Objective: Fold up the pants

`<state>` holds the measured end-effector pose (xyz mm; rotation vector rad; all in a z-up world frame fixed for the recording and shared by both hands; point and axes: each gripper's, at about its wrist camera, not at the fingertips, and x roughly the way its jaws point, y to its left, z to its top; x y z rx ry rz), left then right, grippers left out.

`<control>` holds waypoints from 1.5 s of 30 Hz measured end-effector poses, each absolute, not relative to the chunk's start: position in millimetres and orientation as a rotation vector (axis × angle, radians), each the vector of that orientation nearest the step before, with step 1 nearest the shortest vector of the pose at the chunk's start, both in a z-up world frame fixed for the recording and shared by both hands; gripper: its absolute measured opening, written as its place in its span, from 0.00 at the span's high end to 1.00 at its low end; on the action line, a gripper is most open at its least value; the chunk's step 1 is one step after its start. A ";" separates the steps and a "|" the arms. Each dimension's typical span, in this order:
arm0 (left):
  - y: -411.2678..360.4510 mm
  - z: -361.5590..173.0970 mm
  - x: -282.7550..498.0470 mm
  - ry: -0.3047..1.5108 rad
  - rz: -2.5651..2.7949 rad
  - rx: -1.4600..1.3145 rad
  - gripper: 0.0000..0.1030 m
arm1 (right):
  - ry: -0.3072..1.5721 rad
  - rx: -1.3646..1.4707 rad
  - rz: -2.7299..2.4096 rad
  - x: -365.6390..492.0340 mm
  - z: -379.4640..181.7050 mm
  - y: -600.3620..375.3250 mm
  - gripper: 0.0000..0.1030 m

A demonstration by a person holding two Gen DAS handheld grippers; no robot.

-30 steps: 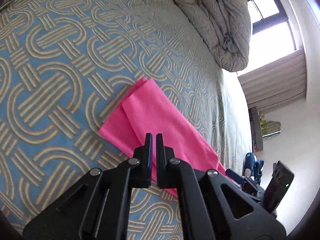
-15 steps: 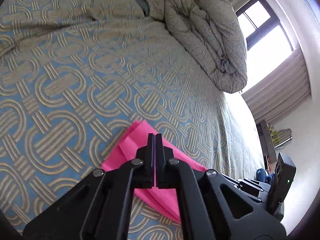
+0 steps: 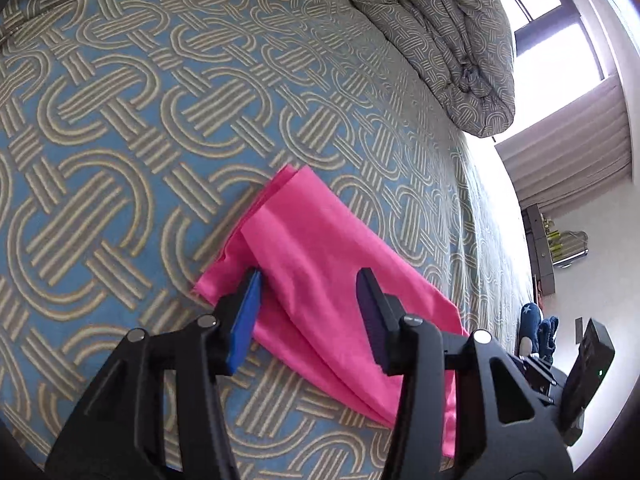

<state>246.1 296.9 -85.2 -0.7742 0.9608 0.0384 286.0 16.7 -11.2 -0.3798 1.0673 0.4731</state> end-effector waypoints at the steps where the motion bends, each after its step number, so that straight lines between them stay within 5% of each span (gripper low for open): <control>1: 296.7 -84.1 247.0 0.953 0.044 -0.769 0.52 | 1.068 -0.360 0.469 279.2 -9.8 8.8 0.70; 3: 297.5 -82.1 249.3 0.947 0.064 -0.762 0.96 | 1.064 -0.331 0.467 266.9 -7.6 -4.0 0.68; 4: 299.1 -81.7 250.6 0.955 0.070 -0.771 0.97 | 1.062 -0.326 0.466 262.8 -7.7 -10.6 0.68; 10: 293.7 -47.6 244.8 0.899 0.116 -0.671 0.97 | 1.035 -0.335 0.479 254.1 -3.3 1.9 0.68; 15: 285.6 -30.6 275.0 1.006 0.136 -0.566 0.97 | 0.962 -0.433 0.649 230.4 7.9 52.3 0.56; 27: 306.7 -38.5 309.2 1.204 0.143 -0.725 0.97 | 0.720 -0.742 0.649 204.8 -21.3 161.8 0.55; 29: 309.1 -36.3 308.2 1.182 0.108 -0.746 0.97 | 0.692 -0.771 0.599 210.9 -28.1 170.9 0.66; 30: 313.5 -34.7 306.4 1.162 0.096 -0.769 0.96 | 0.696 -0.761 0.589 218.1 -31.1 174.3 0.96; 32: 325.0 -30.2 296.1 1.115 0.106 -0.789 0.93 | 0.791 -0.653 0.621 236.0 -28.4 168.9 0.95; 35: 342.4 -22.8 276.5 1.047 0.159 -0.760 0.71 | 0.901 -0.400 0.691 264.6 -13.7 142.8 0.95; 39: 352.1 -33.1 263.5 1.047 0.143 -0.749 0.71 | 1.027 -0.113 0.781 295.2 -7.2 109.0 0.95; 45: 345.1 -57.3 278.8 1.053 -0.044 -0.854 0.69 | 1.060 -0.079 0.791 295.9 -9.0 109.7 0.94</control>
